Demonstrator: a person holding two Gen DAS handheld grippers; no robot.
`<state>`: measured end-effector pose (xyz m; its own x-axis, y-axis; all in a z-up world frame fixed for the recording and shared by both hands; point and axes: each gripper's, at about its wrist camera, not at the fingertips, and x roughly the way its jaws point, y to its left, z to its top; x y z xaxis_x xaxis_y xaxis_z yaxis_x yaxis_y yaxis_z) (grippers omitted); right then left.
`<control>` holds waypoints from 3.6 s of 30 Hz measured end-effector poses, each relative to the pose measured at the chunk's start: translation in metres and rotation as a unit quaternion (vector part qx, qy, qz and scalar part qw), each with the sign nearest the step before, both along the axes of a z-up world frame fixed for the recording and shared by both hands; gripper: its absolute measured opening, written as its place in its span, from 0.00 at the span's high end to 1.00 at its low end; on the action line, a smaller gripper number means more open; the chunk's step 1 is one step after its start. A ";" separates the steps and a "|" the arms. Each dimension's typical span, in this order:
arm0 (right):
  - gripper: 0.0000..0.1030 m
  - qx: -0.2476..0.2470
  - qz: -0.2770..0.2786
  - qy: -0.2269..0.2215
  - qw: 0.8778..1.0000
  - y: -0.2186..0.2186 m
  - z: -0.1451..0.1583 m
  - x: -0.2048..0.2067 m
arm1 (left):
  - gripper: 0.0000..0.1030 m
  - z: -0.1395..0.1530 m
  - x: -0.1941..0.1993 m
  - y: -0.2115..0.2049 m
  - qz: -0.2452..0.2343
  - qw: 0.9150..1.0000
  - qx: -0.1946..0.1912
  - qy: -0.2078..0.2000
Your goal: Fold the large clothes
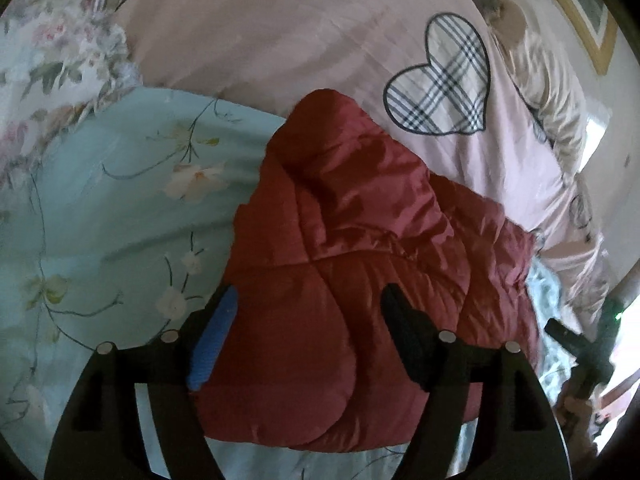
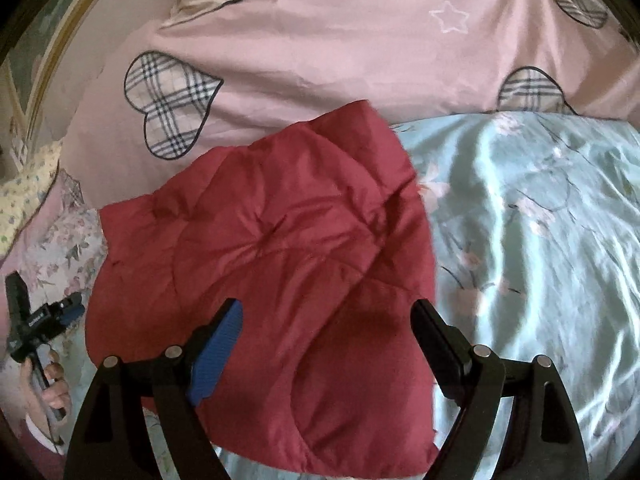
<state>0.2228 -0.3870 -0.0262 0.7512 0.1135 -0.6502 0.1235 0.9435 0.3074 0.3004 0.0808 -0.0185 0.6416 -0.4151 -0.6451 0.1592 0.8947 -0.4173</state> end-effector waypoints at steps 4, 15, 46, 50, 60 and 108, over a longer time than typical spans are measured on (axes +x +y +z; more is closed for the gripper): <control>0.14 0.027 -0.012 0.008 1.000 -0.015 -0.006 -0.007 | 0.27 -0.013 0.006 0.015 0.002 0.999 -0.044 0.023; 0.13 0.105 -0.030 0.040 0.993 -0.042 -0.036 -0.003 | 0.24 -0.039 0.019 0.030 -0.002 0.991 -0.113 0.068; 0.48 0.236 0.037 0.054 0.970 -0.026 -0.069 0.031 | 0.49 -0.046 0.037 -0.007 -0.063 0.988 -0.120 0.072; 0.55 0.236 0.040 0.049 0.970 -0.023 -0.054 0.023 | 0.56 -0.030 0.026 -0.005 -0.071 0.988 -0.122 0.060; 0.58 0.229 0.075 0.056 0.969 -0.005 -0.024 -0.047 | 0.60 -0.002 -0.040 0.016 -0.097 0.986 -0.126 0.053; 0.08 0.147 0.036 0.099 0.984 -0.001 -0.049 -0.121 | 0.19 -0.014 -0.109 0.021 -0.037 0.998 0.047 0.035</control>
